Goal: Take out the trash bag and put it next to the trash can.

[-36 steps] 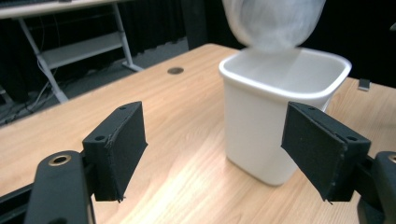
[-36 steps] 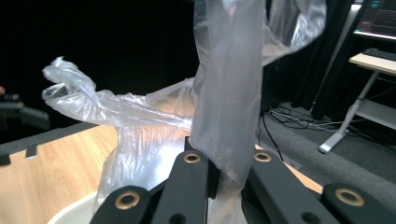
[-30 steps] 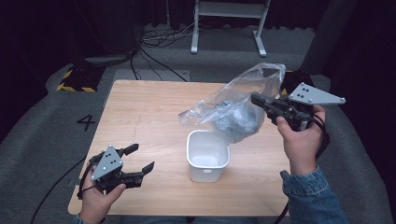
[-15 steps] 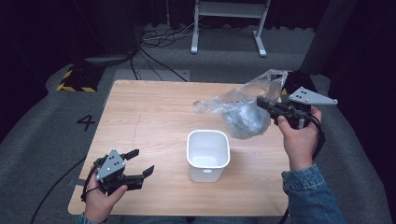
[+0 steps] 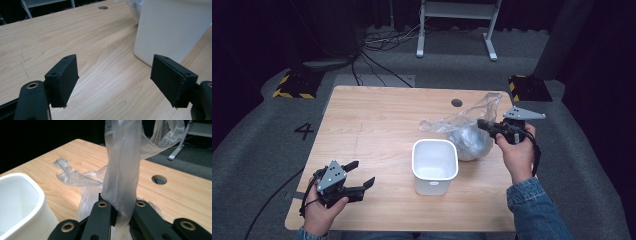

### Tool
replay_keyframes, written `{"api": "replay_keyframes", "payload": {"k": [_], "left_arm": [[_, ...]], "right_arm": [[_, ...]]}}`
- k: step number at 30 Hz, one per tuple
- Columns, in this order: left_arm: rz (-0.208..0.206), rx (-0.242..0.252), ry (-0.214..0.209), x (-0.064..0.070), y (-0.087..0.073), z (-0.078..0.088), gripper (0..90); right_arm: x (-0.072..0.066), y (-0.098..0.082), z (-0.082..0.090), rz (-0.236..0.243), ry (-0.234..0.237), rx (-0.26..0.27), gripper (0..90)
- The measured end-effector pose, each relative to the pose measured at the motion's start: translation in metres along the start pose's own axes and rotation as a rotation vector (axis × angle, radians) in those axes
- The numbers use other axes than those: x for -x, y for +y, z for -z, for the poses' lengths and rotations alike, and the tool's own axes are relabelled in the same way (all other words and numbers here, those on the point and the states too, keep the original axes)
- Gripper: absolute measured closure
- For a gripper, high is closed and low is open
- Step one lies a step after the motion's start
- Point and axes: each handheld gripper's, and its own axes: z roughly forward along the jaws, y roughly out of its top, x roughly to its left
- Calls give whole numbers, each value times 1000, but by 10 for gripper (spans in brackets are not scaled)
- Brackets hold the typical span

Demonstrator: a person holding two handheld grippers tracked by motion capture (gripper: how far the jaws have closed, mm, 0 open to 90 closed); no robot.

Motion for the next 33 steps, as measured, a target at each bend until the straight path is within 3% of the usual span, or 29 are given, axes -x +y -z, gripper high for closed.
{"api": "replay_keyframes", "payload": {"k": [8,15,22,27,33], "left_arm": [[10,-7,2,-3,-4,-2,219],[16,-7,-2,-1,-4,-3,220],[11,-13,-3,0,-4,-3,219],[22,-12,3,-1,-6,-2,219],[24,-24,12,-1,-10,-1,219]], "right_arm": [[7,-15,3,-37,-12,-27,774],[6,-20,19,-19,-64,-25,526],[7,-32,45,-6,-100,10,261],[5,-44,64,4,-144,3,174],[11,-61,80,1,-209,-24,154]]}}
